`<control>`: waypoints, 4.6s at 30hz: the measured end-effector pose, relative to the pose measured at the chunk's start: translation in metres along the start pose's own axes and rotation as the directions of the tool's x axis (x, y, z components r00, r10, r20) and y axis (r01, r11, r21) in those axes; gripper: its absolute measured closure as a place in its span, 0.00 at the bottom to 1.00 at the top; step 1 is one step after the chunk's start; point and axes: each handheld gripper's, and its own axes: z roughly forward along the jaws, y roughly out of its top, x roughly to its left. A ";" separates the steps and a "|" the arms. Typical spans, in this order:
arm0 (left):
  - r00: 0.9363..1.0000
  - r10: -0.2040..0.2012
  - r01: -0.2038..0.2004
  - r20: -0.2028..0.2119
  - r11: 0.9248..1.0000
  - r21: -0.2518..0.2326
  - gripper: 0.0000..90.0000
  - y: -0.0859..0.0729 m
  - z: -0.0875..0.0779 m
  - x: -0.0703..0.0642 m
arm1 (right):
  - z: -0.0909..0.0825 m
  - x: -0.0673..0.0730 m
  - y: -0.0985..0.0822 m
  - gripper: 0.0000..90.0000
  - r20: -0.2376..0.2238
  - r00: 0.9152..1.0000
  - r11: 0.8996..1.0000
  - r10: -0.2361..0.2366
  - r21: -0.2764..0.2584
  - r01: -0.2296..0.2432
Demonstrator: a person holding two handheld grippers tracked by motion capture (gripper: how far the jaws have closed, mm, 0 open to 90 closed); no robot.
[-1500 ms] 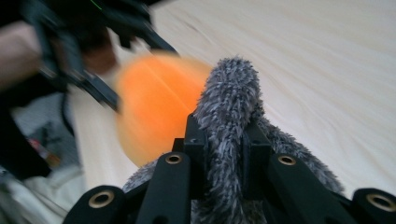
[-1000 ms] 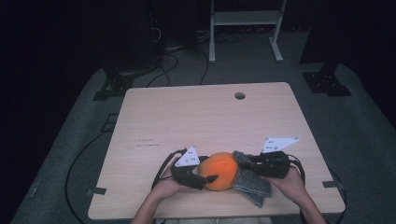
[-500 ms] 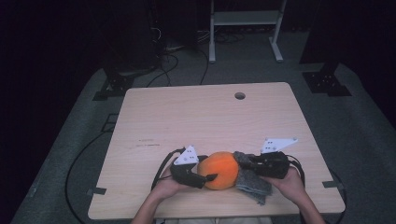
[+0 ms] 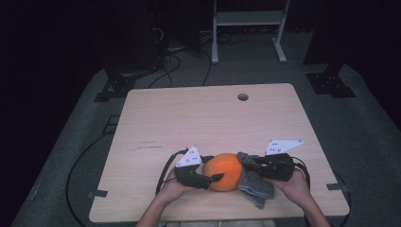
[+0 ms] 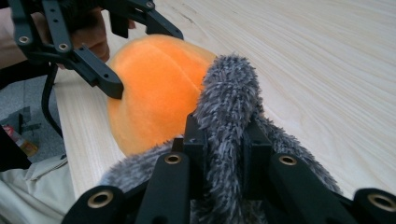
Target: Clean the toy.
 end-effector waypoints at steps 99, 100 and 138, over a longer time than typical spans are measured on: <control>0.999 -0.015 0.014 0.030 1.000 0.007 0.40 0.002 0.002 -0.001 | 0.002 -0.013 -0.005 0.85 -0.022 0.999 0.999 0.037 -0.028 -0.037; 0.999 -0.029 0.029 0.031 1.000 -0.001 0.40 0.004 0.000 0.000 | 0.000 -0.012 -0.006 0.85 -0.030 0.999 0.998 0.043 -0.040 -0.044; 0.995 -0.069 0.072 -0.075 0.997 0.041 0.35 0.011 0.017 -0.009 | -0.003 0.023 0.018 0.84 -0.089 0.993 0.991 -0.082 -0.112 0.072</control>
